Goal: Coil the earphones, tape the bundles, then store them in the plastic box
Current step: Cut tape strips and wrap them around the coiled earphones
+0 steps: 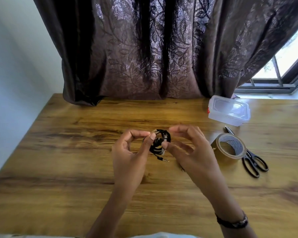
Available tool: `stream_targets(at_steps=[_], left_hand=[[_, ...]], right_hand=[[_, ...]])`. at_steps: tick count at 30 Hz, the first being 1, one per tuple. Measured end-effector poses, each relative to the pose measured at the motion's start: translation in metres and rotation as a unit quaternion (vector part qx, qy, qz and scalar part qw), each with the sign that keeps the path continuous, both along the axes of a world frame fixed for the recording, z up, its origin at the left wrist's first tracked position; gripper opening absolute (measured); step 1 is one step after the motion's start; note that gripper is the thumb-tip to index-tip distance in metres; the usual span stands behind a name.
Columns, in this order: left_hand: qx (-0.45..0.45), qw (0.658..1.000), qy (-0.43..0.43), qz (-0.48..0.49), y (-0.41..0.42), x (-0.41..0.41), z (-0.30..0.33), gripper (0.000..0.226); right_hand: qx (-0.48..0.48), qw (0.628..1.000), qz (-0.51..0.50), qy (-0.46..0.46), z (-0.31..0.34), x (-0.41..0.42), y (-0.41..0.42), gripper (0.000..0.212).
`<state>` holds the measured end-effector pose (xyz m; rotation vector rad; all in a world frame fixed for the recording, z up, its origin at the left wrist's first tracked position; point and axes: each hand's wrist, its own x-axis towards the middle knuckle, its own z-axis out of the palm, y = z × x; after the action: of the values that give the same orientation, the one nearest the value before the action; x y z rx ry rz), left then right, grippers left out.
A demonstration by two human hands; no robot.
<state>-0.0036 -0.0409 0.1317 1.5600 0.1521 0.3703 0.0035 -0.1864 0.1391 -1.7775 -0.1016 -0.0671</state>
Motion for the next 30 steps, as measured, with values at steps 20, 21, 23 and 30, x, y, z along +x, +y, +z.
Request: stream_targets(at_steps=[20, 21, 23, 30], left_hand=[[0.071, 0.994, 0.015, -0.082, -0.004, 0.007, -0.019, 0.008], [0.062, 0.994, 0.031, -0.083, -0.003, 0.009, -0.022, 0.009], [0.042, 0.994, 0.059, -0.081, -0.001, 0.013, -0.026, 0.009], [-0.083, 0.974, 0.196, -0.073, 0.0, 0.029, -0.049, 0.011]], right_hand=[[0.089, 0.986, 0.095, 0.106, -0.032, 0.016, -0.002, 0.022], [0.113, 0.98, 0.106, 0.124, -0.032, 0.017, -0.004, 0.024], [0.147, 0.97, 0.108, 0.162, -0.035, 0.02, -0.009, 0.02], [0.231, 0.932, 0.108, 0.257, -0.058, 0.029, -0.022, 0.034]])
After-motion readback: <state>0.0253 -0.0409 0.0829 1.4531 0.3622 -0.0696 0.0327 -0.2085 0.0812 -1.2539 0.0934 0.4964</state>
